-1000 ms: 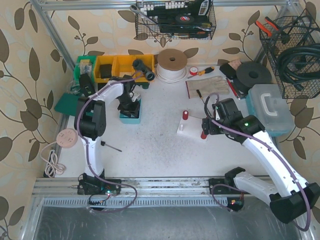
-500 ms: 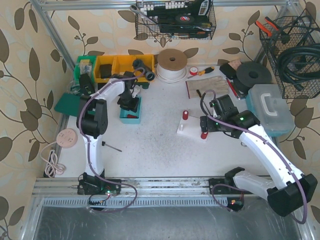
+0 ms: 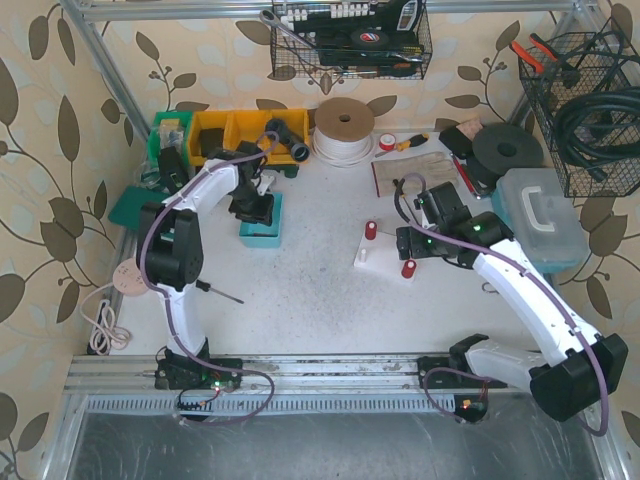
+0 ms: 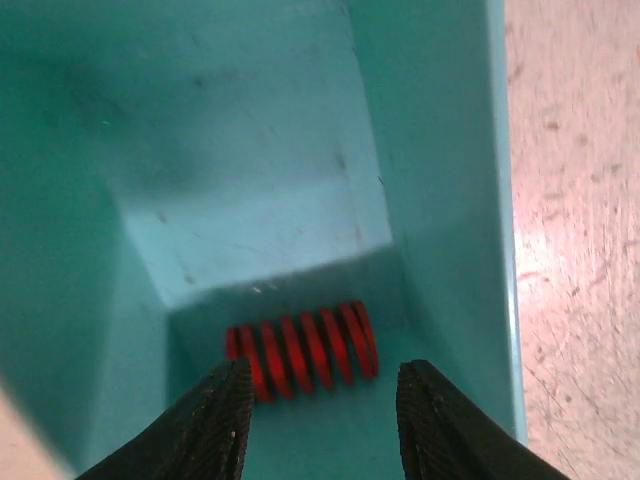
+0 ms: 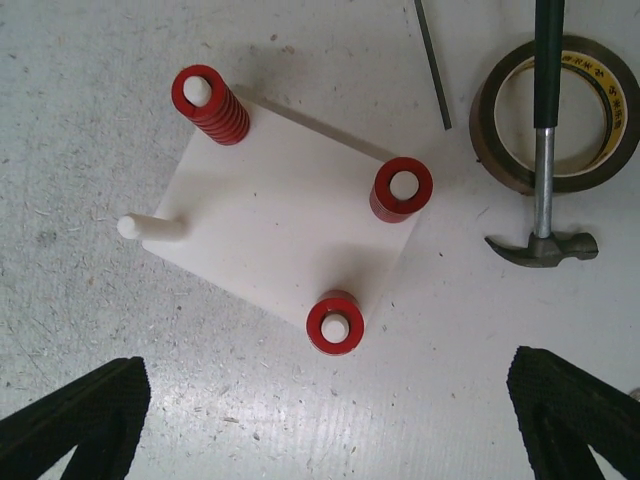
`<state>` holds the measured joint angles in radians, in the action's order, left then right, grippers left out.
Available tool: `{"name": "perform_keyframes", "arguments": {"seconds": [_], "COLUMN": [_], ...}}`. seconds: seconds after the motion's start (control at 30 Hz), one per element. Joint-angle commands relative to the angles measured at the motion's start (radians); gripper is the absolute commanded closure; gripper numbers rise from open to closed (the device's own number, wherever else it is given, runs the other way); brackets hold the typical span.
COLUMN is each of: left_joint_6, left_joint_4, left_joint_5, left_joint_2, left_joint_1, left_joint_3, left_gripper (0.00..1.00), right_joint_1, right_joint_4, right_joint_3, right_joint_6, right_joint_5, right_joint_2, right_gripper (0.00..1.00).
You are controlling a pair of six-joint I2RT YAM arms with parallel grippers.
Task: Install the large spring
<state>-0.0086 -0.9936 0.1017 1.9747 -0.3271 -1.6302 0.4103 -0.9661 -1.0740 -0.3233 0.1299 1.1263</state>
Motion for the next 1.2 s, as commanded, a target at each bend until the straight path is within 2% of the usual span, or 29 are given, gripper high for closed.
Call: {"name": "perform_keyframes", "arguments": {"seconds": [0.0, 0.2, 0.33, 0.43, 0.67, 0.83, 0.9, 1.07, 1.17], "left_joint_6": [-0.011, 0.033, 0.042, 0.066, 0.094, 0.098, 0.100, 0.093, 0.086], "left_joint_4": [-0.041, -0.076, -0.055, -0.071, -0.056, -0.041, -0.037, -0.039, -0.087], "left_joint_5": [0.122, 0.198, 0.121, 0.039, -0.070, -0.101, -0.106, -0.118, -0.110], "left_joint_2": [0.001, 0.079, 0.118, 0.150, 0.171, 0.175, 0.168, 0.146, 0.127], "left_joint_1": [-0.001, -0.002, -0.002, -0.001, 0.002, 0.003, 0.003, 0.003, 0.003], "left_joint_3": [0.023, 0.020, 0.058, 0.026, -0.083, -0.171, -0.185, -0.192, -0.199], "left_gripper": [0.55, 0.47, 0.45, 0.45, 0.57, 0.77, 0.82, 0.84, 0.77], "right_joint_1": [0.002, 0.003, 0.003, 0.003, 0.003, 0.003, 0.003, 0.001, 0.001], "right_joint_4": [0.011, 0.015, 0.016, 0.014, 0.017, 0.020, 0.019, 0.019, 0.020], "right_joint_3": [-0.032, -0.008, 0.006, 0.004, -0.010, -0.013, -0.011, -0.006, -0.011], "right_joint_6": [0.009, 0.004, 0.006, 0.011, 0.018, 0.019, 0.020, 0.019, 0.021], "right_joint_5": [-0.001, 0.007, 0.010, 0.026, 0.023, 0.019, 0.018, 0.017, 0.013], "right_joint_2": [0.005, 0.001, -0.010, -0.011, 0.010, 0.020, 0.017, 0.017, 0.022], "right_gripper": [0.04, 0.04, 0.04, 0.04, 0.05, 0.05, 0.05, 0.05, 0.05]}}
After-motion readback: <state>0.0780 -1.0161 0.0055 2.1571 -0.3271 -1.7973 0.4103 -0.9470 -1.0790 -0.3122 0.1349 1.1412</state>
